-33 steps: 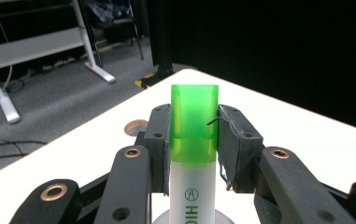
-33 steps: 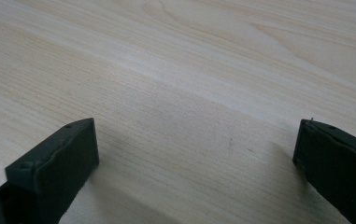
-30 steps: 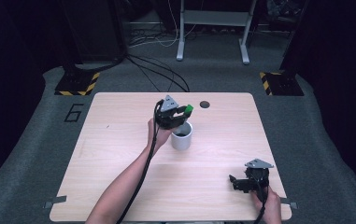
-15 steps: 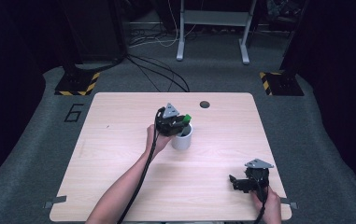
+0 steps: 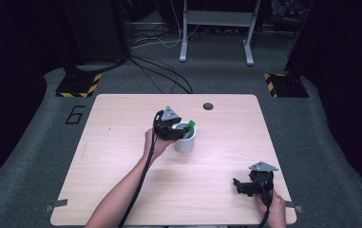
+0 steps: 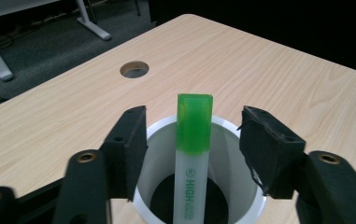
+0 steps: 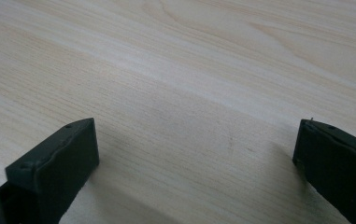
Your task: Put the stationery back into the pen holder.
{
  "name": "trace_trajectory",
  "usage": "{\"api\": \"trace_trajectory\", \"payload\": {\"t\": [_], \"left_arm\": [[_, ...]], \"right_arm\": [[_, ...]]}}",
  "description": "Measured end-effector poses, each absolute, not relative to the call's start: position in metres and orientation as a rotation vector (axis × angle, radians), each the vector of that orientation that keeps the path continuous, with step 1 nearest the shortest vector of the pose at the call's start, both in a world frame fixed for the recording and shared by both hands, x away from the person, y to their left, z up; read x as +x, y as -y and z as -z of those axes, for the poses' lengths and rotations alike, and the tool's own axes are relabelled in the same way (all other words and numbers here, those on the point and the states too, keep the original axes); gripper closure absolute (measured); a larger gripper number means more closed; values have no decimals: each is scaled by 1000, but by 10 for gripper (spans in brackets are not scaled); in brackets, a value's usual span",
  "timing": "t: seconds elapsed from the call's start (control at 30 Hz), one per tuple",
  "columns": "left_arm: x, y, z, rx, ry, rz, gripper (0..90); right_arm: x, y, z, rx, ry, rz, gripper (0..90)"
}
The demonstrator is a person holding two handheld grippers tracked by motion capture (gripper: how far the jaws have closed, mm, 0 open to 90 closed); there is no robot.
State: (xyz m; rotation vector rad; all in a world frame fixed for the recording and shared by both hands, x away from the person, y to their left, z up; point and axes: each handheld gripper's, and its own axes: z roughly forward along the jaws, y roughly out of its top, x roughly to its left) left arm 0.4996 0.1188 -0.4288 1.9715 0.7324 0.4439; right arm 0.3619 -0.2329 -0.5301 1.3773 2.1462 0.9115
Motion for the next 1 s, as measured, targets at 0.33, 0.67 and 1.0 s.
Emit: {"api": "trace_trajectory", "payload": {"t": [0.33, 0.67, 1.0], "left_arm": [[475, -132, 414, 1987, -724, -447, 251], [443, -156, 410, 2040, -723, -470, 154], [408, -188, 433, 2113, -785, -474, 131]], "right_arm": [[362, 233, 530, 1378, -2146, -911, 0], [362, 233, 530, 1378, -2146, -911, 0], [362, 233, 530, 1377, -2146, -911, 0]]}}
